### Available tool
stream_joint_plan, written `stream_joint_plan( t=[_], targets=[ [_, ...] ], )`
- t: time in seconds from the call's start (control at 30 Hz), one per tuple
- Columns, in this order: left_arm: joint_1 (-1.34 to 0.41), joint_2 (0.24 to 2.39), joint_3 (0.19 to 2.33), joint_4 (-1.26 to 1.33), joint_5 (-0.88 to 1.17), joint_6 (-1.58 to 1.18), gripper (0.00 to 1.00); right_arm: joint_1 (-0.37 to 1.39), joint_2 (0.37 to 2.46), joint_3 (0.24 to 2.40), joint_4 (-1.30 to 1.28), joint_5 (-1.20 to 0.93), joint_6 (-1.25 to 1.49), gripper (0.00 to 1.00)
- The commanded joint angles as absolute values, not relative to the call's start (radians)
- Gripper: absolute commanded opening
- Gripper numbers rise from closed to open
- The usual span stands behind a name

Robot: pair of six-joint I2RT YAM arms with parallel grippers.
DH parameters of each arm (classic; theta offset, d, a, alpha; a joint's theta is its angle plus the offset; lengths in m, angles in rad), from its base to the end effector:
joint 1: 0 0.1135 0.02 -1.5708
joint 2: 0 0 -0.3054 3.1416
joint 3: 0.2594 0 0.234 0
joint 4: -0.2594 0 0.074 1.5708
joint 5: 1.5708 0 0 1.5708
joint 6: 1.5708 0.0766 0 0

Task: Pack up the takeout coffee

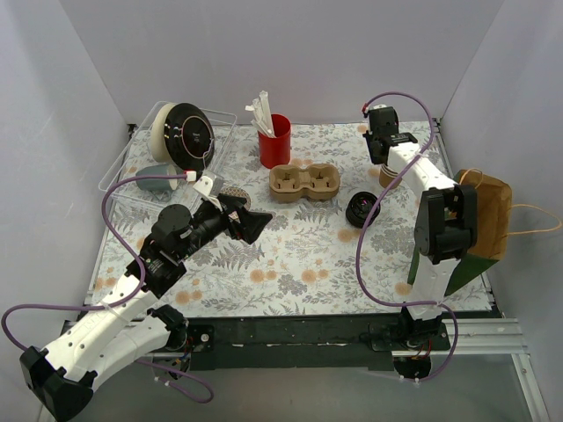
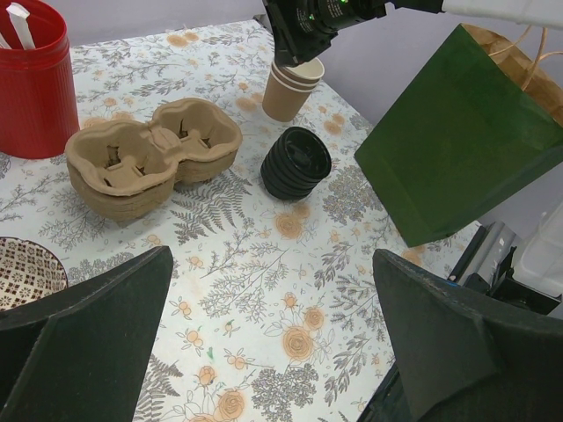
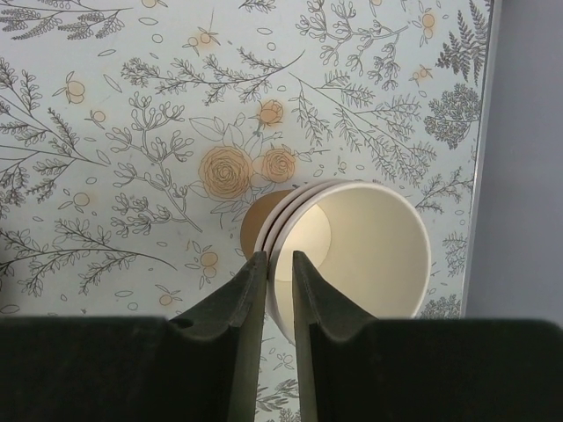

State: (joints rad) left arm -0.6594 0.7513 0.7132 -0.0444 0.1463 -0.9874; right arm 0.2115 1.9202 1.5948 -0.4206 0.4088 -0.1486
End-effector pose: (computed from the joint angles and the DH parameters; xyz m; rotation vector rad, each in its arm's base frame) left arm 0.1310 -0.1157 0.3610 -0.1778 1.8348 -1.3337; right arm 0.4601 0.0676 0.2871 -0.2041 2.2716 -0.4394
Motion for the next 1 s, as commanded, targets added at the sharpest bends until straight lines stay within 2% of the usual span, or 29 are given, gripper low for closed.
stream_joint_plan(
  t=[0.0, 0.17, 0.3, 0.57, 0.83, 0.93, 0.97],
  targets=[
    [-0.663, 0.749, 0.727, -0.035, 0.152, -0.974, 0.98, 0.202, 1.911, 1.591, -0.425, 0.390, -0.132, 0.26],
    [-0.663, 0.750, 0.727, -0.035, 0.152, -0.973, 0.98, 0.201, 1.913, 1.586, -0.428, 0.385, -0.126, 0.25],
    [-0.663, 0.750, 0.727, -0.035, 0.149, -0.973, 0.98, 0.199, 1.913, 1.585, -0.422, 0.387, -0.127, 0.19],
    [-0.663, 0.752, 0.727, -0.034, 0.152, -0.973, 0.98, 0.193, 1.911, 1.588, -0.425, 0.380, -0.126, 0.15],
    [-0.663, 0.752, 0.727, -0.034, 0.155, -0.973, 0.98, 0.187, 1.913, 1.586, -0.428, 0.376, -0.112, 0.19],
    [-0.663, 0.750, 0.727, -0.034, 0.155, -0.973, 0.98, 0.187, 1.910, 1.586, -0.425, 0.379, -0.114, 0.12],
    [-0.663, 0.750, 0.726, -0.034, 0.155, -0.973, 0.98, 0.187, 1.907, 1.586, -0.423, 0.377, -0.114, 0.07]
  ],
)
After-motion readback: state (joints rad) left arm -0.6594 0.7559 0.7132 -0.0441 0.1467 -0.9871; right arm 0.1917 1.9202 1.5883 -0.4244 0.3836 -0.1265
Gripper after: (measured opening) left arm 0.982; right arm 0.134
